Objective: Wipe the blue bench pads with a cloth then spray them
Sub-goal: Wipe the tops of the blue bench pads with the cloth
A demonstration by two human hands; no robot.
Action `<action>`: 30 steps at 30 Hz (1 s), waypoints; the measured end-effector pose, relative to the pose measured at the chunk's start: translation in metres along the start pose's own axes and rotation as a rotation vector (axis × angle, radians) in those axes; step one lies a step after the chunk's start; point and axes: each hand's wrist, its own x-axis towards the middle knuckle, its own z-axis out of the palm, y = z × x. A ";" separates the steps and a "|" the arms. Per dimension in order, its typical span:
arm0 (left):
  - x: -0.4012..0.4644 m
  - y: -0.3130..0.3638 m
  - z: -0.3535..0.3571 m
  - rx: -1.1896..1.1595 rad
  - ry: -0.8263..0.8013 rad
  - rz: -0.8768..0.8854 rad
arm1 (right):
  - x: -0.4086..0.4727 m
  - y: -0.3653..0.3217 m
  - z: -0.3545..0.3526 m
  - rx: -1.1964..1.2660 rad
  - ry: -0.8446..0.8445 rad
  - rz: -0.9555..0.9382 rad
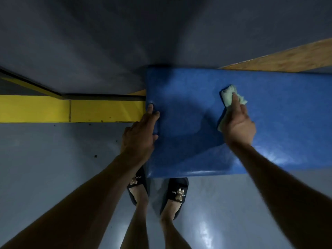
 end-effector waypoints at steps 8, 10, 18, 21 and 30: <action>-0.001 -0.002 0.002 0.103 0.028 -0.006 | -0.133 -0.077 0.040 0.115 -0.146 -0.613; -0.002 -0.002 0.001 0.124 0.020 -0.011 | -0.116 -0.042 0.032 0.013 -0.094 -0.754; -0.003 0.004 0.007 0.107 0.029 -0.069 | -0.075 0.060 0.001 -0.076 -0.071 -0.036; -0.006 0.005 0.009 0.124 0.040 -0.072 | -0.122 0.003 0.028 0.132 -0.055 -0.071; -0.030 0.006 0.014 0.152 0.137 -0.039 | -0.128 0.040 0.020 -0.040 -0.095 -0.791</action>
